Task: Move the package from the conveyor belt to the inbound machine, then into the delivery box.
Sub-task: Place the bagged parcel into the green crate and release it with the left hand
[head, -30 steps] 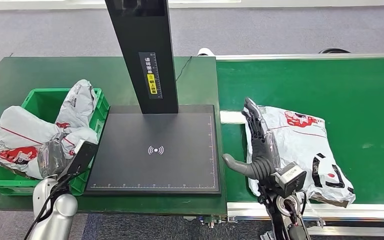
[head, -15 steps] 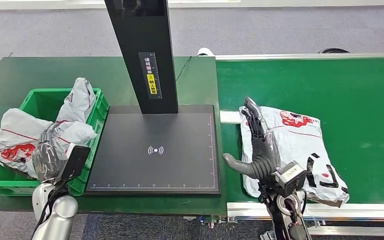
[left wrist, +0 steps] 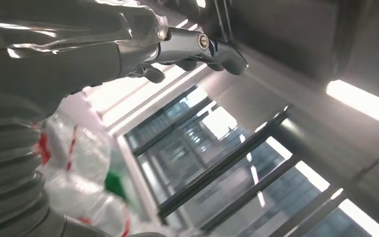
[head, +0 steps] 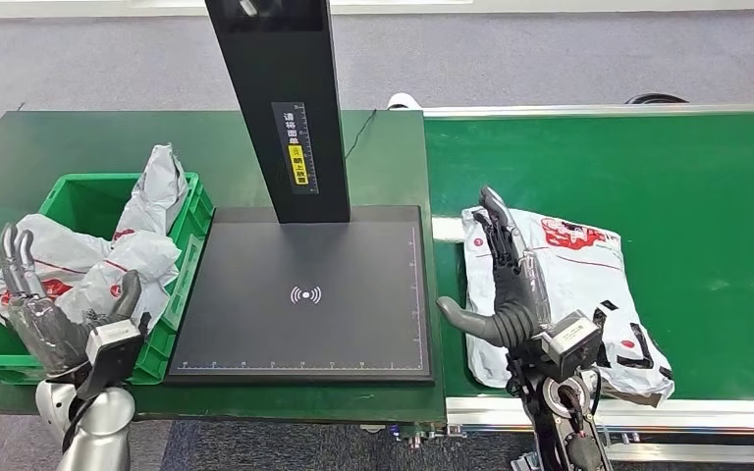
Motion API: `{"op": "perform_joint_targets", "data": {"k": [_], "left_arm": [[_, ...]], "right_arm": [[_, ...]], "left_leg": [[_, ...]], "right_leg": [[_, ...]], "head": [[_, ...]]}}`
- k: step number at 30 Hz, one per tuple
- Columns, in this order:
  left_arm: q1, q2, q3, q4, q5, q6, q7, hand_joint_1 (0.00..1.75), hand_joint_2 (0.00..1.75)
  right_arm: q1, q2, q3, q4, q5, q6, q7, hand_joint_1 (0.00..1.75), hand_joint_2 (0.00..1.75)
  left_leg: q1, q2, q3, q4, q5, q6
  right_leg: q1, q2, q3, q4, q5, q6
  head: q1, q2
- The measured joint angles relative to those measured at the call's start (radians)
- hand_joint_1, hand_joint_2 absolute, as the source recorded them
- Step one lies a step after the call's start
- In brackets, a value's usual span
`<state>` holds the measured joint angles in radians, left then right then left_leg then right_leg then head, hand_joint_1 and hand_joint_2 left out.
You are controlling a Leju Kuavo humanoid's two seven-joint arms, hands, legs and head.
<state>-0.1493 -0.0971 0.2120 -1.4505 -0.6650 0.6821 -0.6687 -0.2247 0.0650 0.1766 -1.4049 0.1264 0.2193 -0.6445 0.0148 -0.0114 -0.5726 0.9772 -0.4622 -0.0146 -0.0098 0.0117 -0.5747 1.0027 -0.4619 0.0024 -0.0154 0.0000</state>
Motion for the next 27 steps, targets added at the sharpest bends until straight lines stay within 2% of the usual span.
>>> {"op": "perform_joint_targets", "data": {"k": [4, 8, 10, 13, 15, 19, 23, 27], "left_arm": [[0.012, -0.021, 0.004, -0.083, 0.071, 0.0, -0.031, 0.0, 1.75], [0.021, -0.012, -0.067, -0.119, 0.262, -0.061, -0.033, 0.0, 1.75], [0.023, -0.004, -0.119, -0.124, 0.379, -0.164, -0.025, 0.0, 1.75], [0.023, 0.0, -0.192, -0.125, 0.515, -0.401, -0.004, 0.0, 1.75], [0.023, 0.001, -0.24, -0.122, 0.557, -0.528, 0.008, 0.0, 1.75], [0.023, 0.003, -0.31, -0.107, 0.58, -0.635, 0.028, 0.0, 1.75], [0.023, 0.012, -0.36, -0.08, 0.567, -0.759, 0.083, 0.0, 1.75], [0.024, 0.012, -0.395, -0.034, 0.516, -0.81, 0.117, 0.0, 1.75]], "right_arm": [[-0.015, 0.002, 0.004, 0.012, -0.008, -0.001, 0.003, 0.0, 1.75], [-0.025, 0.004, 0.007, 0.021, -0.008, -0.002, 0.011, 0.0, 1.75], [-0.03, 0.005, 0.009, 0.026, -0.008, -0.001, 0.018, 0.0, 1.75], [-0.041, 0.006, 0.014, 0.046, -0.007, 0.006, 0.031, 0.0, 1.75], [-0.051, 0.007, 0.019, 0.071, -0.008, 0.012, 0.038, 0.0, 1.75], [-0.061, 0.013, 0.03, 0.118, -0.01, 0.018, 0.042, 0.0, 1.75], [-0.063, 0.017, 0.035, 0.165, -0.026, 0.017, 0.059, 0.0, 1.75], [-0.063, 0.022, 0.033, 0.241, -0.073, -0.012, 0.111, 0.0, 1.75]], "left_leg": [[0.0, 0.0, 0.0, 0.0, 0.0, 0.0], [0.0, 0.0, 0.0, 0.0, 0.0, 0.0], [0.0, 0.0, 0.0, 0.0, 0.0, 0.0], [0.0, 0.0, 0.0, 0.0, 0.0, 0.0], [0.0, 0.0, 0.0, 0.0, 0.0, 0.0], [0.0, 0.0, 0.0, 0.0, 0.0, 0.0], [0.0, 0.0, 0.0, 0.0, 0.0, 0.0], [0.0, 0.0, 0.0, 0.0, 0.0, 0.0]], "right_leg": [[0.0, 0.0, 0.0, 0.0, 0.0, 0.0], [0.0, 0.0, 0.0, 0.0, 0.0, 0.0], [0.0, 0.0, 0.0, 0.0, 0.0, 0.0], [0.0, 0.0, 0.0, 0.0, 0.0, 0.0], [0.0, 0.0, 0.0, 0.0, 0.0, 0.0], [0.0, 0.0, 0.0, 0.0, 0.0, 0.0], [0.0, 0.0, -0.001, 0.0, 0.0, 0.0], [0.0, 0.0, -0.001, 0.0, 0.0, 0.0]], "head": [[0.0, 0.0], [0.0, 0.0], [0.0, 0.0], [0.0, 0.0], [0.0, 0.0], [0.0, 0.0], [0.0, 0.0], [0.0, 0.0]]}}
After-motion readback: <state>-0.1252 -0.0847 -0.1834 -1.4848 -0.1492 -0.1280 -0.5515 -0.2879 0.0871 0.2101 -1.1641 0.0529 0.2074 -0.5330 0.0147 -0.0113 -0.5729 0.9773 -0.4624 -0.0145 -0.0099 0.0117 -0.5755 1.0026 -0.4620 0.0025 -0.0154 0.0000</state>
